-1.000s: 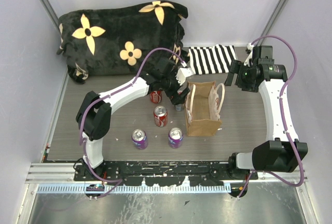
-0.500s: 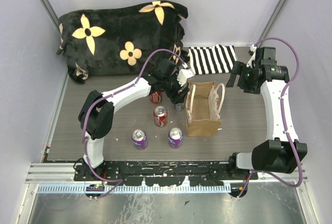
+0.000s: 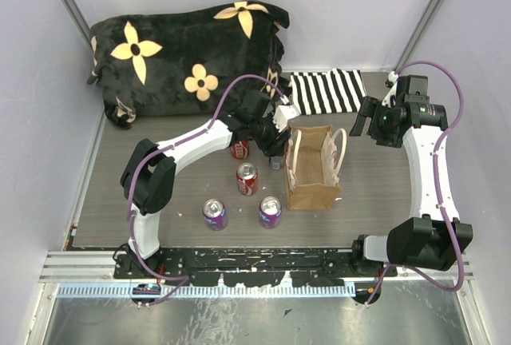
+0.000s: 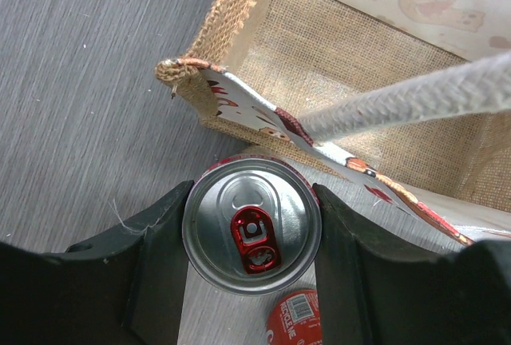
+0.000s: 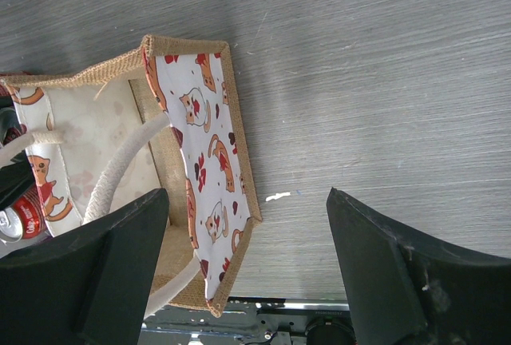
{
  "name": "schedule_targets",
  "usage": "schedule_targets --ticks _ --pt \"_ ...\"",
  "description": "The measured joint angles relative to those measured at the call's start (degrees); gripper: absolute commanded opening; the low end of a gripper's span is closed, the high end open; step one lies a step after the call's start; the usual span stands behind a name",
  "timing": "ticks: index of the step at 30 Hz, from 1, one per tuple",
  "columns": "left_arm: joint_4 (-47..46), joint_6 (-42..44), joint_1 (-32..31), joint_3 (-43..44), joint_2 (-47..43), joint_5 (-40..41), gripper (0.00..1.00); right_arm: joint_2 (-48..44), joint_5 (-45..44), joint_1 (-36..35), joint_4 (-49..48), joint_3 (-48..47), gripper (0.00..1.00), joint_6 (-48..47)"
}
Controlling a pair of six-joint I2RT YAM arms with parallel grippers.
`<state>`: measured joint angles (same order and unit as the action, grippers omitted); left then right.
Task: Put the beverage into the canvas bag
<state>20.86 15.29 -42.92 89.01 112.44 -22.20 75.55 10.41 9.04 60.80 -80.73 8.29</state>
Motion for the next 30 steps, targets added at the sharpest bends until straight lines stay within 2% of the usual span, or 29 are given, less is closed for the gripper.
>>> schedule_targets --ticks 5,14,20,22,30 --pt "0.90 -0.13 0.00 0.13 -0.15 0.04 0.00 -0.09 0.24 0.09 -0.31 0.09 0.87 0.00" --pt "9.40 1.20 0.00 5.77 -0.55 2.75 0.00 -0.59 0.90 0.42 -0.81 0.20 0.89 0.04" --pt "13.33 2.40 0.02 16.39 -1.16 5.42 0.00 -1.97 1.27 0.46 -1.14 1.14 0.91 0.07" --pt "14.40 2.56 0.07 20.94 -1.16 6.29 0.00 -2.14 1.36 0.48 -1.18 1.38 1.00 0.07" --pt "17.70 1.60 0.28 42.71 0.11 7.61 0.00 -2.43 1.70 1.07 -1.25 2.64 1.00 0.04"
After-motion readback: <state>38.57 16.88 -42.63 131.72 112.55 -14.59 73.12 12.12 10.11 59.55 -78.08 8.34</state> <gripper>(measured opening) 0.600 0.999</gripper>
